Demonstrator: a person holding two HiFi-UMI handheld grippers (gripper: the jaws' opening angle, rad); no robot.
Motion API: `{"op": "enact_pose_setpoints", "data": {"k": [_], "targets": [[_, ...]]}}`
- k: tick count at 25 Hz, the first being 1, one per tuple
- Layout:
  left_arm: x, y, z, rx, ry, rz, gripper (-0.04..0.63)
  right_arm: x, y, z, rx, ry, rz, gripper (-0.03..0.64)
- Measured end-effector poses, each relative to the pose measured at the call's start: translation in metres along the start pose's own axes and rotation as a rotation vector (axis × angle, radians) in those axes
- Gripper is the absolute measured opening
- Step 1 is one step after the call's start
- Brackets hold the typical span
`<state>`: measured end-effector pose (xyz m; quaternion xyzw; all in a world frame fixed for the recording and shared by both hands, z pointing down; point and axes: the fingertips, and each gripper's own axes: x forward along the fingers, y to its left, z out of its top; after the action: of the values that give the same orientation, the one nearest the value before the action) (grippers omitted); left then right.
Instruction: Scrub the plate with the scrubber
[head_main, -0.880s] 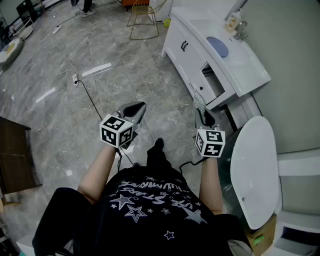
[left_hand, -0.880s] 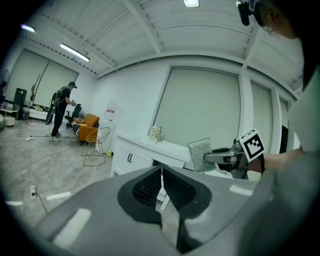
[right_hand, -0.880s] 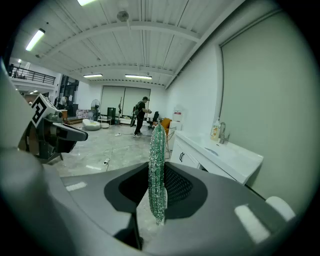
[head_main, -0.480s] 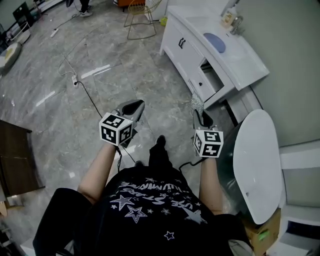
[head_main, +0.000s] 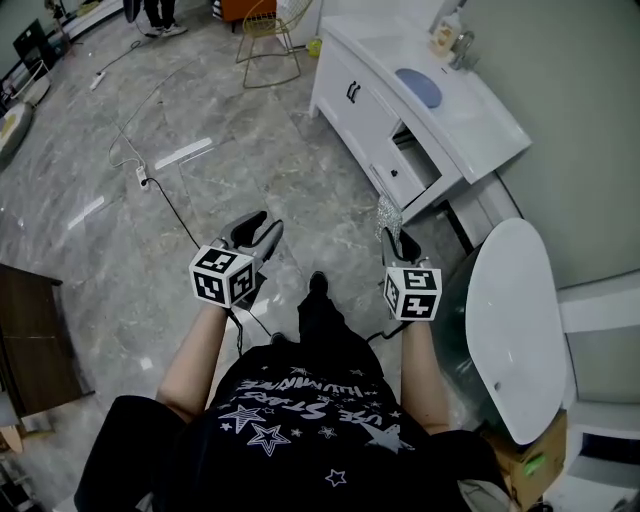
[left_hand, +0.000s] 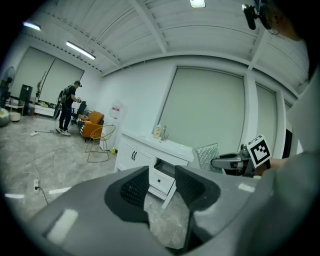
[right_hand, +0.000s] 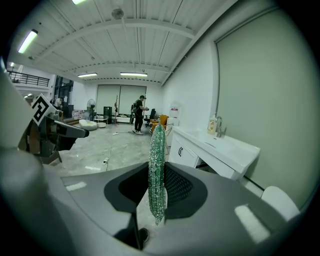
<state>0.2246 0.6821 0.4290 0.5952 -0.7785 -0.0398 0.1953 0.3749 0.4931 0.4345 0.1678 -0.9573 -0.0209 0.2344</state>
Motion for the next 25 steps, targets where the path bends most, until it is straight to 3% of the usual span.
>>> {"op": "enact_pose_setpoints", "data": {"k": [6, 11, 17, 25], "targets": [[0.043, 0.014, 0.011, -0.013, 0.007, -0.009, 0.318, 0.045, -0.029, 0.009, 0.028, -0.001, 0.003, 0.110], [0.112, 0.030, 0.013, -0.078, 0.076, -0.030, 0.429, 0.110, -0.071, 0.023, 0.055, 0.009, 0.023, 0.110], [0.232, 0.060, 0.035, -0.113, 0.143, -0.002, 0.442, 0.202, -0.153, 0.040, 0.088, 0.028, 0.030, 0.110], [0.375, 0.055, 0.094, -0.066, 0.181, -0.060, 0.441, 0.275, -0.267, 0.070, 0.142, 0.022, -0.003, 0.110]]}}
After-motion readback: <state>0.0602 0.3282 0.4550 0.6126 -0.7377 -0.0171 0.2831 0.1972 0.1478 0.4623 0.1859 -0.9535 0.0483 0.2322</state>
